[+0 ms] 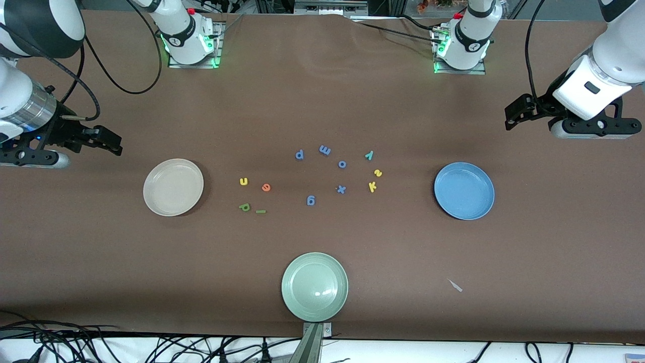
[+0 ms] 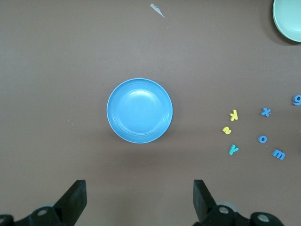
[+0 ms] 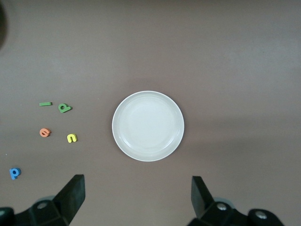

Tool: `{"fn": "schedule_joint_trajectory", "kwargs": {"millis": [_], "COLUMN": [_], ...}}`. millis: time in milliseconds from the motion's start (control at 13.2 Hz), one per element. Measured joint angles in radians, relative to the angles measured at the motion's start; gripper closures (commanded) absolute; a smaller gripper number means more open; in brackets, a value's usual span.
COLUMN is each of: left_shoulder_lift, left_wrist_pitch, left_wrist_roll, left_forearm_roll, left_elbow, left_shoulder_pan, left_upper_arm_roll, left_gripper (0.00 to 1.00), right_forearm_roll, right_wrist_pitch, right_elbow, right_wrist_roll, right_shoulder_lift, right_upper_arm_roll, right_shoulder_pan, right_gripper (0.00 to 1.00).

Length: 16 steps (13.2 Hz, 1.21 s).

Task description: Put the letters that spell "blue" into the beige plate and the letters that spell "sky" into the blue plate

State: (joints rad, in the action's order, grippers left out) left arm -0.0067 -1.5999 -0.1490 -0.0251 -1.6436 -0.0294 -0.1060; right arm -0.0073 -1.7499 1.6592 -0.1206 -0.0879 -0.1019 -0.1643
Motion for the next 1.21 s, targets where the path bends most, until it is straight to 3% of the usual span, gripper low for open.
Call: {"fn": "schedule_joint_trajectory", "kwargs": {"millis": [981,1208], "left_shoulder_lift": [0.001,0.047], "left_wrist_pitch": [0.003,0.01], "left_wrist_roll": [0.0,0.0], "left_forearm_roll": [0.0,0.0], "left_elbow": [0.0,-0.01], "left_shoulder_pan": [0.002,0.0], "left_upper_arm_roll": [0.004,0.003], "left_gripper": [0.0,0.0], "right_forearm_roll": [-0.001,-0.011], "right_wrist_pitch": [-0.003,-0.011], "right_elbow": [0.001,0.001], "right_wrist_roll": [0.0,0.0], "right_shoulder_lift": [-0.001,-0.001], "right_upper_arm_roll": [0.0,0.0], "right_shoulder_pan": [0.0,0.0], "right_gripper": [0.0,0.0]}}
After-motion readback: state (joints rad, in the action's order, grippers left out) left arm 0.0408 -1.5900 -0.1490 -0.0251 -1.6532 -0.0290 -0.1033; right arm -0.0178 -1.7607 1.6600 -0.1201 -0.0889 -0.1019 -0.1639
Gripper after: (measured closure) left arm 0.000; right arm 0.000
